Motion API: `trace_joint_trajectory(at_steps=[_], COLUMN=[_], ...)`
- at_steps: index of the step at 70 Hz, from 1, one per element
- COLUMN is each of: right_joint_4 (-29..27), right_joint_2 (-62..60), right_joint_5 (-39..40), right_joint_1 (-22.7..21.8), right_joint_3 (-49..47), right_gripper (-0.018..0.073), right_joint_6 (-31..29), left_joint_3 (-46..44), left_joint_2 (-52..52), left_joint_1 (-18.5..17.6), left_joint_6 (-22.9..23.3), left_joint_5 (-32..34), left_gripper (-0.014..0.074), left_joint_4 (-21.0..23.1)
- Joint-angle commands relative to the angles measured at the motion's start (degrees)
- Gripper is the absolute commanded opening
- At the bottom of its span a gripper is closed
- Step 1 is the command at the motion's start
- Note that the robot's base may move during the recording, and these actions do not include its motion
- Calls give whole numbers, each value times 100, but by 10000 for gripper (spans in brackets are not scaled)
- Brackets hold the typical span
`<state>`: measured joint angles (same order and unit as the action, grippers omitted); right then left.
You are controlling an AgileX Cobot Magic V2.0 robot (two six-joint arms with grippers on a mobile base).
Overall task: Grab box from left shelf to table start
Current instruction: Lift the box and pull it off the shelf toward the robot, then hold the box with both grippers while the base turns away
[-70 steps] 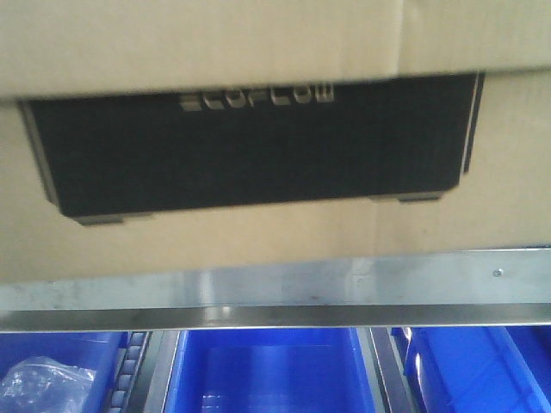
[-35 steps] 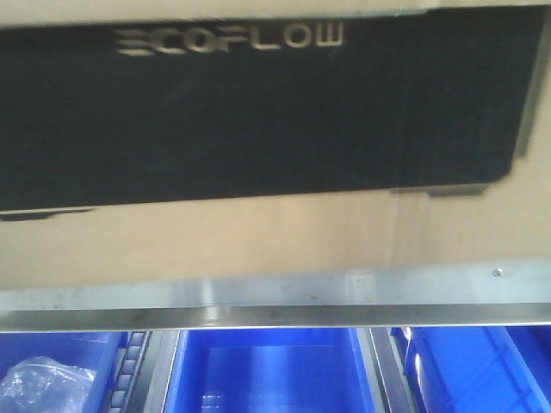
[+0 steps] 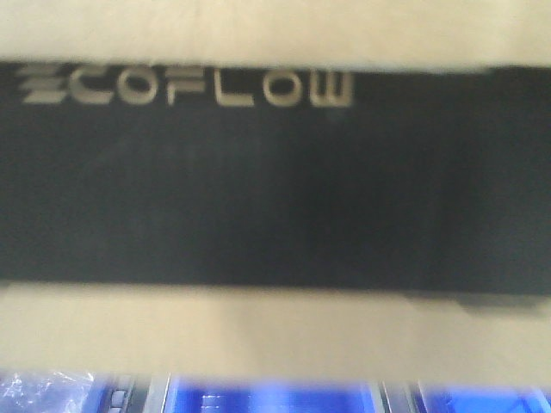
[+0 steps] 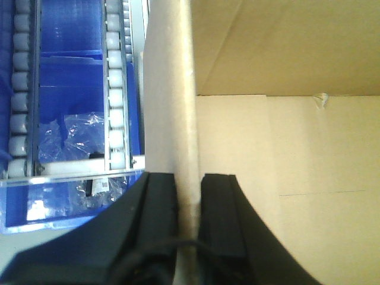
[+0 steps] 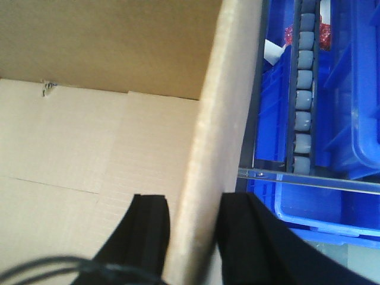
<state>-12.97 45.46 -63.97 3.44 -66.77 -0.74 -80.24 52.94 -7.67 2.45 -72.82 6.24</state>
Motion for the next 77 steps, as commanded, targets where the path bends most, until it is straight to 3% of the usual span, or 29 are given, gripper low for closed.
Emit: trace_joint_trajectory(at_steps=[1,24,77], right_joint_4=[-215,-215,-215], right_joint_2=[-159,-231,-231], right_joint_5=[488,335,330], right_joint_1=[-8,-8,-8], right_joint_3=[-165,-159,-159], right_gripper=[63,60,59], right_joint_6=[-56,-62,-62], left_joint_3=[44,698,746], left_joint_2=[-346,-633,-622], left_joint_1=[-58,-58,-58], left_joint_6=[51,51,51], left_joint_5=[267,325,269], left_gripper=[-97,-98,-104], left_joint_4=[269,281,294])
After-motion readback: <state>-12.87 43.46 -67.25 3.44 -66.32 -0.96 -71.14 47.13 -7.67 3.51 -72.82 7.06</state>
